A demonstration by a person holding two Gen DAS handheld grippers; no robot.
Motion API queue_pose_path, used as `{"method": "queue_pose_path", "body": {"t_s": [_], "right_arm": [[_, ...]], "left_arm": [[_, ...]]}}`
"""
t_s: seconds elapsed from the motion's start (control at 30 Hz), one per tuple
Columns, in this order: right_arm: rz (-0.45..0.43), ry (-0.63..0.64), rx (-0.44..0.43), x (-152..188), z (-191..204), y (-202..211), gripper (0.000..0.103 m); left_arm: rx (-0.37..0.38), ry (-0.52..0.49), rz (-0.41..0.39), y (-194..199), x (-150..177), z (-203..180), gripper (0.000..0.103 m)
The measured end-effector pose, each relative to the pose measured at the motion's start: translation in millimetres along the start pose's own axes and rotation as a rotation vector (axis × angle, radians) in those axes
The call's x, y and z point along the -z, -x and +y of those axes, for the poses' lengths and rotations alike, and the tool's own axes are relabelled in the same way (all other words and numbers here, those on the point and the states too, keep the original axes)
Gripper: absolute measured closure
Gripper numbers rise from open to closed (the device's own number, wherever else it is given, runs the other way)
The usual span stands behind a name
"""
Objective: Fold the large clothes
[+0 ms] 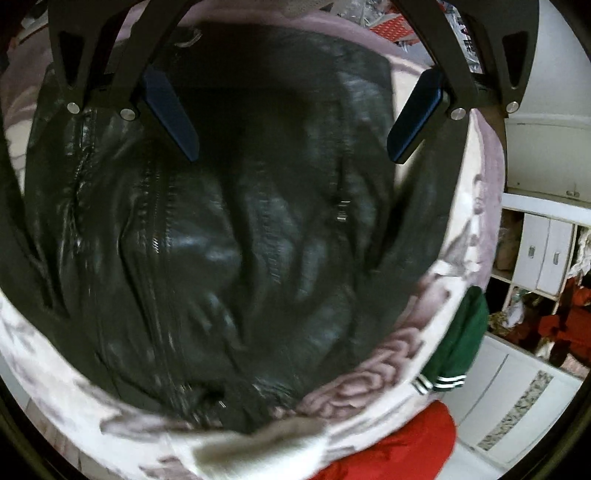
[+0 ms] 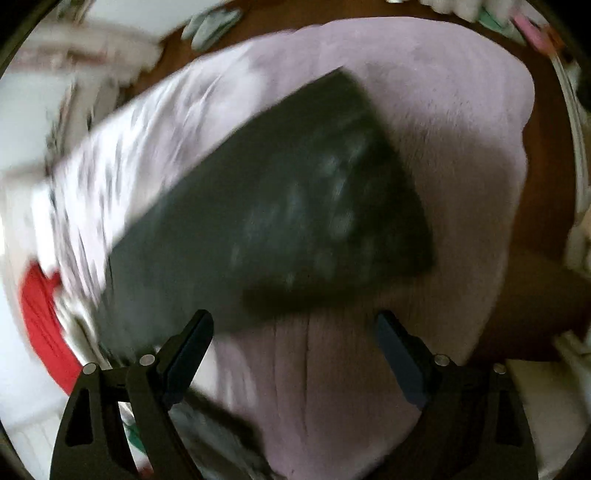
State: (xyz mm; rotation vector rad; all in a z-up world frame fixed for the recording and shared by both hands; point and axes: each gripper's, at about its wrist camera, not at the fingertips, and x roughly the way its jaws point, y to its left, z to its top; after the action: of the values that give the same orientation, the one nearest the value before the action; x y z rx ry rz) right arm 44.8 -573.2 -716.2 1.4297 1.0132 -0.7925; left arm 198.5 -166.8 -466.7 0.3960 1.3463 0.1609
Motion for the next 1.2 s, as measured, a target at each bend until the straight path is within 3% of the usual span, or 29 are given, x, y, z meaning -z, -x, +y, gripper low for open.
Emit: {"method": "queue_pose_path", "body": {"t_s": [0.07,0.13,0.2,0.27,0.37,0.47,0.57,0.6,0.67,0.73,0.87,0.93,0.97,1.0,1.2], "right_arm": [[-0.050,-0.085,-0.063,-8,-13,-10,0.012],[-0.109,-0.177,-0.109,-10,-23,-14,0.018],[-0.171,-0.220,-0.106,-6,-25,-7,0.060],[-0.209,-0.212,-0.136,-4,-23,3,0.083],[-0.270,-0.123,-0.163,-14,-4,21,0.092],[-0.352,-0.049,-0.197,-37,20,43,0.094],[-0.264,-0.006,-0.163,-67,33,24,0.090],[-0.238,-0.026,-0.160,-72,28,18,0.081],[-0.151,-0.082,-0.216,-79,12,2,0.062],[-0.107,-0.158,-0.326,-71,1,-10,0.059],[-0.129,-0.213,-0.427,-67,-9,-30,0.053],[-0.165,-0.206,-0.452,-69,-3,-37,0.059],[-0.184,-0.191,-0.438,-70,3,-39,0.089],[-0.191,-0.170,-0.415,-72,13,-41,0.097],[-0.262,-0.008,-0.380,-72,94,-4,0.098]], "left_arm": [[0.005,-0.029,0.001,-9,-8,-19,0.000],[0.010,-0.058,-0.011,-11,-17,-34,0.000],[0.028,-0.080,-0.048,-8,-29,-50,0.000],[0.038,-0.112,-0.090,-2,-40,-66,0.000],[0.075,-0.135,-0.131,3,-59,-89,0.000],[0.116,-0.132,-0.160,3,-82,-112,0.000],[0.138,-0.131,-0.164,-6,-100,-132,0.000],[0.147,-0.132,-0.152,-11,-104,-137,0.000],[0.153,-0.137,-0.117,-25,-110,-150,0.000],[0.154,-0.149,-0.089,-41,-114,-158,0.000],[0.167,-0.158,-0.091,-53,-111,-160,0.000],[0.183,-0.155,-0.098,-54,-110,-158,0.000],[0.190,-0.150,-0.097,-55,-110,-156,0.000],[0.197,-0.144,-0.094,-57,-111,-154,0.000],[0.242,-0.084,-0.054,-71,-119,-147,0.000]]}}
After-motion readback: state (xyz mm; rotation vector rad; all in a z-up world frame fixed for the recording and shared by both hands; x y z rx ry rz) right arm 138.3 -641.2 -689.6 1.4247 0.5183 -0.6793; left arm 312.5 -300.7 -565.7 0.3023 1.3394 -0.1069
